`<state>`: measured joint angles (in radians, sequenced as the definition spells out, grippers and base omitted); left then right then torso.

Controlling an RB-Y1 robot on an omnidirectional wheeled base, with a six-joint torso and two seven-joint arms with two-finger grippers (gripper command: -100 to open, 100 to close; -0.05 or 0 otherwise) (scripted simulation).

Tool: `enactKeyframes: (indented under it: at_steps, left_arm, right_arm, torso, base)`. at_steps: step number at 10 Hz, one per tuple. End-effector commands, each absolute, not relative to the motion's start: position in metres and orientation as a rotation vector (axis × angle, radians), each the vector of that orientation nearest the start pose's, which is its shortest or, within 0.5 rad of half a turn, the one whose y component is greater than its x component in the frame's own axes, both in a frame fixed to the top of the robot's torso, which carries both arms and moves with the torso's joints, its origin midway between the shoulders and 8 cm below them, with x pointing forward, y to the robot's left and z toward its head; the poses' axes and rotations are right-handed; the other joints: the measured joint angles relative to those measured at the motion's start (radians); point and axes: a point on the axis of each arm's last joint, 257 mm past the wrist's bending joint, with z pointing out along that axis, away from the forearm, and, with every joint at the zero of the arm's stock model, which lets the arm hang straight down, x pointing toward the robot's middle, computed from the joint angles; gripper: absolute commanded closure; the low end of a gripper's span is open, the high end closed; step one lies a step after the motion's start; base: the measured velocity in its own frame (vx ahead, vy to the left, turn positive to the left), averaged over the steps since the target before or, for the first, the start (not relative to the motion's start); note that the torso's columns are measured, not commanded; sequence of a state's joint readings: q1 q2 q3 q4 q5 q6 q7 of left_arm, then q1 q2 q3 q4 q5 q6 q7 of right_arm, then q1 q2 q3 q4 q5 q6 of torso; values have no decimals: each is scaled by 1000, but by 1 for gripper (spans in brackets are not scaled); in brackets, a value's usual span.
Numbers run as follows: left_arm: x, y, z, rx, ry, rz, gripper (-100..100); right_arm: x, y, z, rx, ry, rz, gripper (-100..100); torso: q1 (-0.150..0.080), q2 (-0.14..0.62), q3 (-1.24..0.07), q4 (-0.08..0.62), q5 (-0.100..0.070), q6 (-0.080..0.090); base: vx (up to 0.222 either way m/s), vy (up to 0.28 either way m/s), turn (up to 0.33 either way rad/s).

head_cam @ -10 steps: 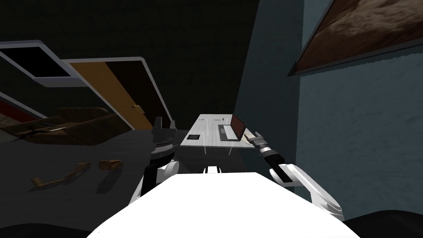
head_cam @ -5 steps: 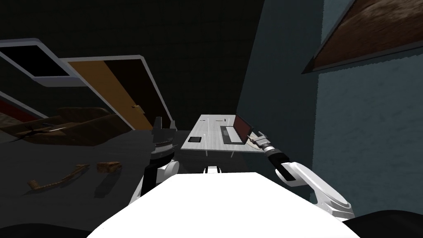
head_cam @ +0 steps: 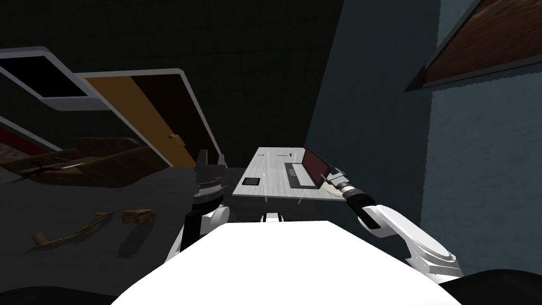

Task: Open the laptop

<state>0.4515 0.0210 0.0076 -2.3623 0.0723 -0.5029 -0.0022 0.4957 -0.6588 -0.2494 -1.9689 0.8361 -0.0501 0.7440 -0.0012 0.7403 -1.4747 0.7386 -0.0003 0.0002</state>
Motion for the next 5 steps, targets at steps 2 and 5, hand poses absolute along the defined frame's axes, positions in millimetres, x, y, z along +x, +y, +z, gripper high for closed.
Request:
enactKeyframes:
  at_steps: [2,5]
  left_arm:
    - [326,278,76,-580,496,-1387,0]
    - [326,278,76,-580,496,-1387,0]
  right_arm:
    - [412,-455,-139,-541,1515,-626,100]
    - [411,-449,-143,-628,1495,-725,100]
  torso:
    - [0,-2,-1,-1,0,0]
    - [4,-5,-2,-4,-1,-1]
  base:
    - [38,5,1]
    - [-3,38,27]
